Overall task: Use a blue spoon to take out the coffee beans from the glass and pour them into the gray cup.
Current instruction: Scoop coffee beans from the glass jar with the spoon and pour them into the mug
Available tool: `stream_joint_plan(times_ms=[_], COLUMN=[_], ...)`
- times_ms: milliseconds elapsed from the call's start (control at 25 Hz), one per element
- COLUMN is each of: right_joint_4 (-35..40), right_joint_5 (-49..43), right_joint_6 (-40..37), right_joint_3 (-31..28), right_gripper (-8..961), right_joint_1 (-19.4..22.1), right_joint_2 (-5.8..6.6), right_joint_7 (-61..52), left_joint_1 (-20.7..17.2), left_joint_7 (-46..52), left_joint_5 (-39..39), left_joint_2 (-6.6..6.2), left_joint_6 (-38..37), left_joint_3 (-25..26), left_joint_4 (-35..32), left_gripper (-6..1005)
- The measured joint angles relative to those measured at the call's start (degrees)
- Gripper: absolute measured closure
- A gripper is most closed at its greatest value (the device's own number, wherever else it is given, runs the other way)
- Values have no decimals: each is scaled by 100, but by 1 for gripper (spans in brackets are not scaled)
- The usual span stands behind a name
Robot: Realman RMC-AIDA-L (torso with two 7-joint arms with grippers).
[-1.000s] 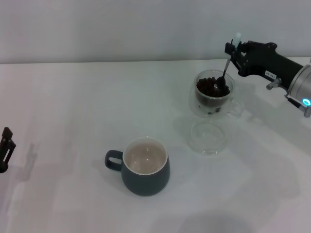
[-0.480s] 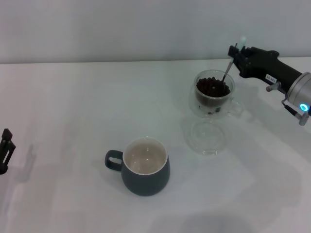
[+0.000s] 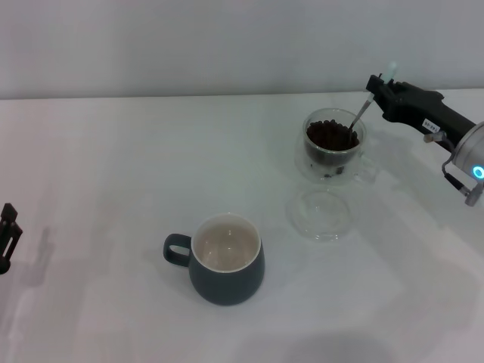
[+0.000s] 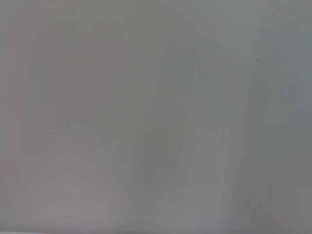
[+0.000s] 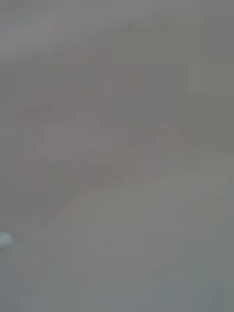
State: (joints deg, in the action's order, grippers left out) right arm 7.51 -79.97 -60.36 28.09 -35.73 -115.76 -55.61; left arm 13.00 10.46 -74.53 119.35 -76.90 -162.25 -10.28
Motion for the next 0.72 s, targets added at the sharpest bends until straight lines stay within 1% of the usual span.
stream_joint_plan(times_ms=[600,720], right_joint_4=[-7,-14], right_joint_5=[23,89], right_joint_6=[-43,-42], right_joint_3=[-57,-61], right_gripper=[811,811], right_joint_1=[131,142], right_joint_2=[19,8], right_joint_7=[-1783,-1908], left_joint_1=[18,17], left_joint_7=[0,-1], left_joint_5=[0,0], left_joint_2=[0,0], left_joint_6=[0,0], left_joint_3=[0,0], left_joint_4=[9,9], left_gripper=[243,242])
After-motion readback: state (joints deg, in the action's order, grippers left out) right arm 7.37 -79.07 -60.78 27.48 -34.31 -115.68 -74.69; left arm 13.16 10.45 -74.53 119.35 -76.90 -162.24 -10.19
